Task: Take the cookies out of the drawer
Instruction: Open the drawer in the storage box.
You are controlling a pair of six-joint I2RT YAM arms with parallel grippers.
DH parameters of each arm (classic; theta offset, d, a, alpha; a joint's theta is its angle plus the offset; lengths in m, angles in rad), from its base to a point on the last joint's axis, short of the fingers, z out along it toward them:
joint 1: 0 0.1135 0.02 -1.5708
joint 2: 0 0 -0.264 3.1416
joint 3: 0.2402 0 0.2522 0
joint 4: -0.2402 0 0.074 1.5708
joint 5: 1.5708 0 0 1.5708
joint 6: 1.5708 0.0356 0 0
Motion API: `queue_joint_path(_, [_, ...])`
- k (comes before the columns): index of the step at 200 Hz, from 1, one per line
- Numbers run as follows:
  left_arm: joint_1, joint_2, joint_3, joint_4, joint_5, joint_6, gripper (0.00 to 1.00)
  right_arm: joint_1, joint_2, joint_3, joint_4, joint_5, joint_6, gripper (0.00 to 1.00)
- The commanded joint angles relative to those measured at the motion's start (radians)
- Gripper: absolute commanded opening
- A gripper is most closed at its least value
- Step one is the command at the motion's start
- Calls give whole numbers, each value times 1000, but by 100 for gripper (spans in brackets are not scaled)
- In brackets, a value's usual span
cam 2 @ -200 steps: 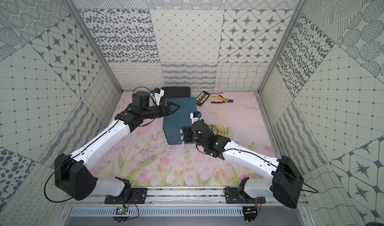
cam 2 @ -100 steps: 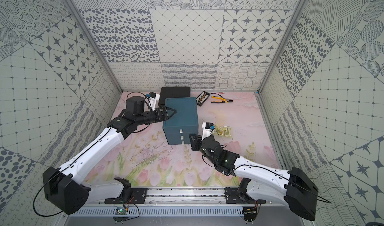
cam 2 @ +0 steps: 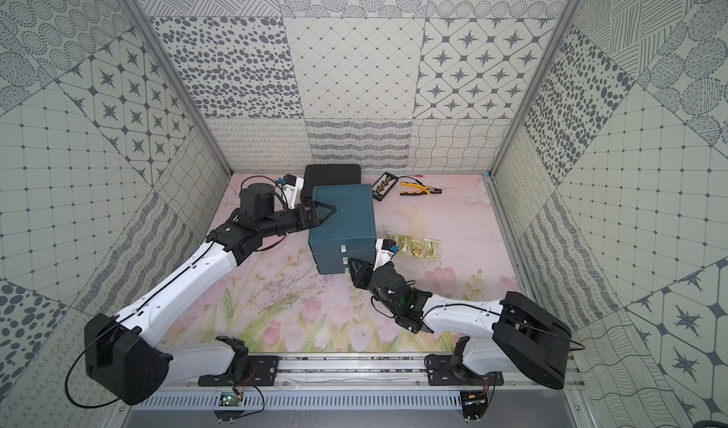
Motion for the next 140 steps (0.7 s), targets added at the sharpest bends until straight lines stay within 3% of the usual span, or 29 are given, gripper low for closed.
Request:
queue_joint_path(1, [3, 14, -13, -94, 10, -26, 99, 3, 50, 16, 123, -22, 30, 32])
queue_joint_path(140, [3, 28, 19, -98, 25, -2, 99, -40, 278, 31, 366, -28, 171, 36])
